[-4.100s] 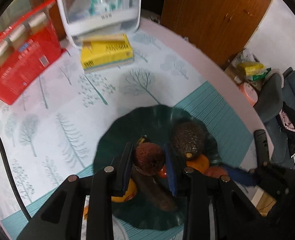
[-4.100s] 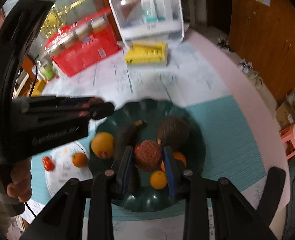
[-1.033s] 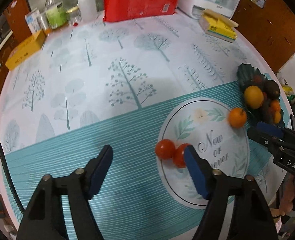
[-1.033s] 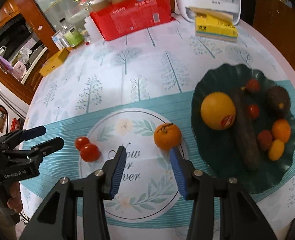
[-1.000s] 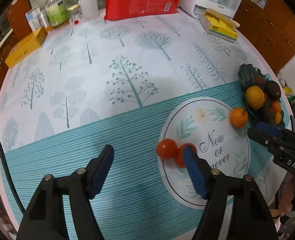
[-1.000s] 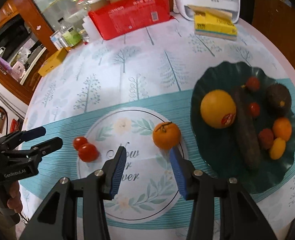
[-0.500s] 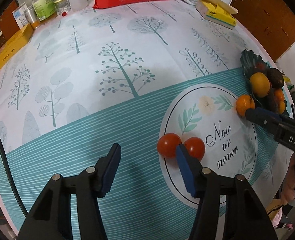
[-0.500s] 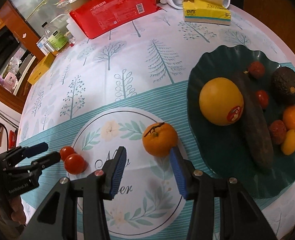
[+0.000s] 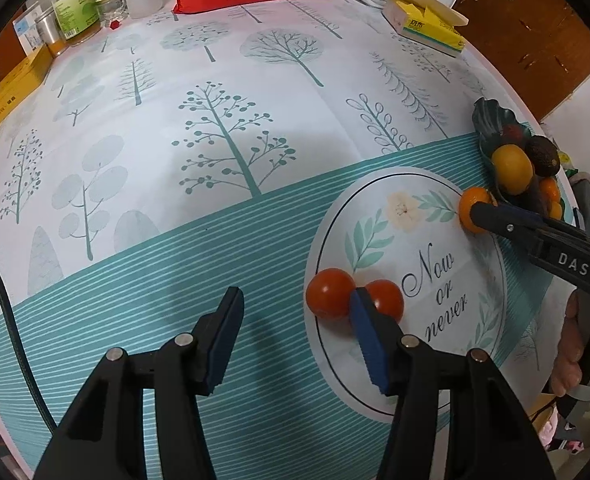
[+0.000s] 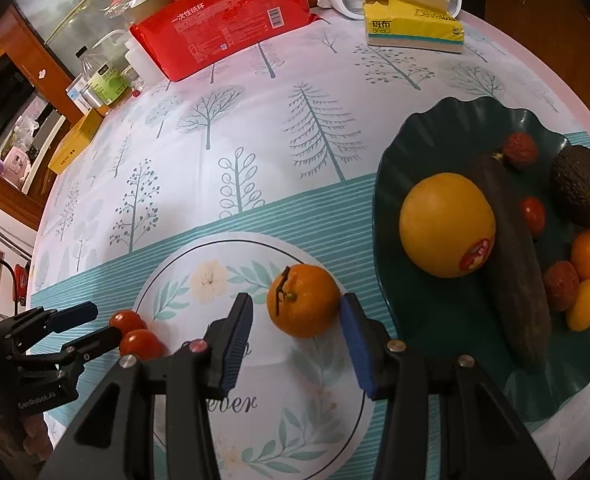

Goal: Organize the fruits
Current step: 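Close the left gripper on a cherry tomato while the right gripper grasps the tangerine, then carry the tomato and tangerine onto the green plate and open both grippers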

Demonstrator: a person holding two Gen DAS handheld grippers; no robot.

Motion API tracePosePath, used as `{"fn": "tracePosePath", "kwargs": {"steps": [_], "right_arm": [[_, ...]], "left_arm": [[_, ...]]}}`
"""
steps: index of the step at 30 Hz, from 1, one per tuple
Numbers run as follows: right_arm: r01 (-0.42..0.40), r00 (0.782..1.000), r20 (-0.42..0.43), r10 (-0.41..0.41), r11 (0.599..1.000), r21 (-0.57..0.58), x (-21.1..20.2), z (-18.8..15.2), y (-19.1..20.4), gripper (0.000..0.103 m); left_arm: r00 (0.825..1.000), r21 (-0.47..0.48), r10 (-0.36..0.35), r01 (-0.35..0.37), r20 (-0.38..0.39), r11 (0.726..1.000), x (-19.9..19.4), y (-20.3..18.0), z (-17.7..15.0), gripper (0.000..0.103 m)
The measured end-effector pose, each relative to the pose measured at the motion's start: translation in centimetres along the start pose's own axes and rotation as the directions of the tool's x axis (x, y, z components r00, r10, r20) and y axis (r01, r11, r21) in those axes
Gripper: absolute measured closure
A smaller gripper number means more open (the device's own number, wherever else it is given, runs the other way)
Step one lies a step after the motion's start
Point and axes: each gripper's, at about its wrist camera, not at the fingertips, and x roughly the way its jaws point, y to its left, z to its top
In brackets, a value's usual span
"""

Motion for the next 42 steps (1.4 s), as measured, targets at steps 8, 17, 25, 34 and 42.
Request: {"fn": "tracePosePath", "kwargs": {"steps": [8, 17, 25, 34, 42], "right_arm": [[0.001, 1.0, -0.013, -0.001, 1.0, 0.008, 0.8, 0.2, 0.0, 0.057], [0.012, 1.0, -0.014, -0.012, 1.0, -0.01, 1.5, 0.1, 0.2, 0.057], [0.005, 1.0, -0.004, -0.005, 0.999, -0.042, 1.3, 0.1, 0.5, 0.063], [-0.038, 0.996, 0.077, 0.043, 0.997, -0.068, -3.2, 0.4, 0.4, 0.063], [-0.042, 0.984, 0.169, 0.051, 0.998, -0.056, -8.9, 1.3, -3.0, 0.063]], "left_arm": [[0.998, -0.008, -0.054, 0.054, -0.025, 0.999, 0.9, -0.3, 0.3, 0.065], [0.997, 0.003, -0.066, 0.066, -0.037, 0.998, 1.9, -1.4, 0.1, 0.077], [0.998, -0.053, -0.06, 0.059, -0.035, 0.997, 1.7, -1.0, 0.0, 0.078], [0.998, -0.023, -0.043, 0.044, 0.04, 0.999, -2.7, -3.2, 1.6, 0.078], [0.985, 0.029, -0.105, 0.102, 0.138, 0.994, -6.6, -9.6, 5.5, 0.078]]}}
